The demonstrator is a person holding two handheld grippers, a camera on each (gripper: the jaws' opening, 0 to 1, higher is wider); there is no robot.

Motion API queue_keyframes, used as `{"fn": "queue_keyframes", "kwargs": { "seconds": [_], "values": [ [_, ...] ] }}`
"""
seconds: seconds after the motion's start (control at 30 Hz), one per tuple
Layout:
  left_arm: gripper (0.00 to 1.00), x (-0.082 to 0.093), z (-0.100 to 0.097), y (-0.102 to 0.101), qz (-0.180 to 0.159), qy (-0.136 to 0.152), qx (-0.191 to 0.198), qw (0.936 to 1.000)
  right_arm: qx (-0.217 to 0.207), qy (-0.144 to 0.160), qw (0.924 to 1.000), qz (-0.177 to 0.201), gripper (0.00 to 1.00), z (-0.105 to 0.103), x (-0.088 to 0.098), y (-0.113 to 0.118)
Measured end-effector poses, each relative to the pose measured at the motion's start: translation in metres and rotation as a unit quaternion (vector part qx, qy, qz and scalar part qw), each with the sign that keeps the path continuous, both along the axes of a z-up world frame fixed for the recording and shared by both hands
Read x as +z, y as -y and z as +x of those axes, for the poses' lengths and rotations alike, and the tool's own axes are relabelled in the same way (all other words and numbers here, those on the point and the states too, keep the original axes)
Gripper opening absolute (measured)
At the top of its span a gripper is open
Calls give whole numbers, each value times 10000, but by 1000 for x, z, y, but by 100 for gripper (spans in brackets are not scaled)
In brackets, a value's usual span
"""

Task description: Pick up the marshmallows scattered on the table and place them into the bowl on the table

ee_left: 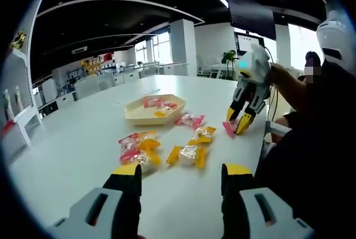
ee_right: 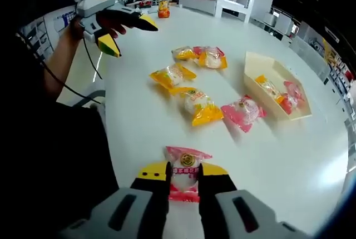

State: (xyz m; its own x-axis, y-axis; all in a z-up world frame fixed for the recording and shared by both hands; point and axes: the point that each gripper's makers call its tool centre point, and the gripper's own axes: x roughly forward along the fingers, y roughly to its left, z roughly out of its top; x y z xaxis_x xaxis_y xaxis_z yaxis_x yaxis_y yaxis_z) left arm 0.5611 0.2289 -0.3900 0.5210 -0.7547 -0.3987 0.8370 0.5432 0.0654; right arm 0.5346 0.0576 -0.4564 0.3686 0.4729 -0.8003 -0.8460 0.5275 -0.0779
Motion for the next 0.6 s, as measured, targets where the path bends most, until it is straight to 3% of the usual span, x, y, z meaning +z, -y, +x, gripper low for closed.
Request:
{"fn": "queue_keyframes", "kwargs": {
  "seconds": [0.13, 0.6],
  "values": [
    [57, 1, 0, 0, -2, 5, -4, 10000, 52, 9, 9998, 183, 19, -1, 9, -3],
    [57, 1, 0, 0, 23, 9, -24, 10000, -95, 313, 9991, 269, 19, 17, 26, 9]
  ]
}}
